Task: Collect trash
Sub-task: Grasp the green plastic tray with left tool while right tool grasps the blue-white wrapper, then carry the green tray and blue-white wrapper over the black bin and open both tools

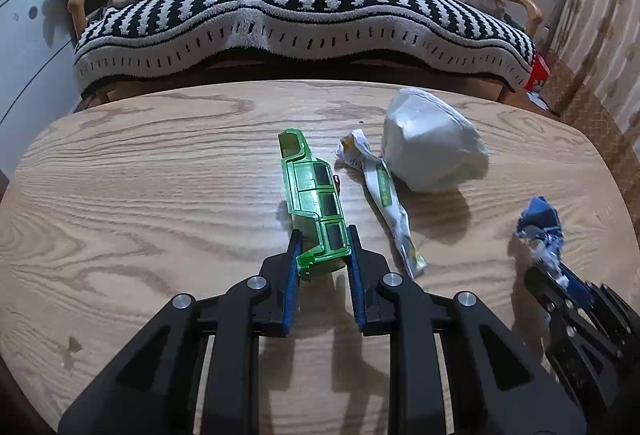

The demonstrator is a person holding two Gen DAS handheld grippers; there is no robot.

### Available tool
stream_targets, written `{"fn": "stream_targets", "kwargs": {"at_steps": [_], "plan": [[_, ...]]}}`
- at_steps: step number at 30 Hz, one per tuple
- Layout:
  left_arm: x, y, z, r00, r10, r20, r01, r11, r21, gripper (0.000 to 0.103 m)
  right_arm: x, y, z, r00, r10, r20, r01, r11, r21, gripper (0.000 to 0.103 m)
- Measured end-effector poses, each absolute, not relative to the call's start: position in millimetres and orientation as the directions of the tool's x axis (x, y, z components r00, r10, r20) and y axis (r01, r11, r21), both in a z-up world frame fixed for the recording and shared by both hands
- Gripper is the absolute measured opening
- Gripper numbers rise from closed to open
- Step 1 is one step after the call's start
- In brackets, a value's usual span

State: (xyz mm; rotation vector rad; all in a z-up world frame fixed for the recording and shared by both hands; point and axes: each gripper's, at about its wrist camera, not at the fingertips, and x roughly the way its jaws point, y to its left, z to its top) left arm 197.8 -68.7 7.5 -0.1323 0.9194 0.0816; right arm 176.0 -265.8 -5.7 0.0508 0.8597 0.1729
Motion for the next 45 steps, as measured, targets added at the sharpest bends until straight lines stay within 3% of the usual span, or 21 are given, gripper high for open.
{"fn": "stream_targets", "kwargs": {"at_steps": [7, 11, 14, 18, 22, 27, 31, 45], "plan": [[178, -76, 9, 0.592, 0.026, -0.806, -0.117, 0.992, -0.054, 0.021, 169, -273, 1, 0.633, 0.197, -0.748, -0.114, 0.980, 0.162, 0.027], [148, -97, 13, 0.590, -0.035, -0.806, -0.078, 0.992, -0.100, 0.021, 147, -295, 25, 0.685, 0.216, -0.696, -0.092, 0.973, 0.212, 0.027], [110, -127, 19, 0.599, -0.103, -0.794, -0.032, 0.988, -0.152, 0.021, 112, -331, 45, 0.712, 0.287, -0.641, -0.077, 0.939, 0.335, 0.027], [50, -202, 33, 0.581, -0.239, -0.778, 0.118, 0.970, -0.210, 0.021, 29, -403, 59, 0.770, 0.259, -0.584, -0.019, 0.923, 0.384, 0.027], [5, -289, 46, 0.509, -0.384, -0.771, 0.287, 0.919, -0.269, 0.021, -49, -479, 61, 0.780, 0.163, -0.605, 0.076, 0.934, 0.350, 0.027], [-68, -417, 19, 0.259, -0.523, -0.812, 0.491, 0.795, -0.356, 0.021, -141, -571, 33, 0.730, 0.065, -0.681, 0.242, 0.906, 0.346, 0.027], [-111, -485, -22, 0.112, -0.485, -0.867, 0.582, 0.740, -0.338, 0.021, -191, -624, -33, 0.615, 0.063, -0.786, 0.378, 0.851, 0.364, 0.027], [-111, -508, -44, 0.093, -0.392, -0.915, 0.581, 0.768, -0.270, 0.021, -219, -656, -76, 0.595, 0.110, -0.796, 0.436, 0.788, 0.435, 0.027]]}}
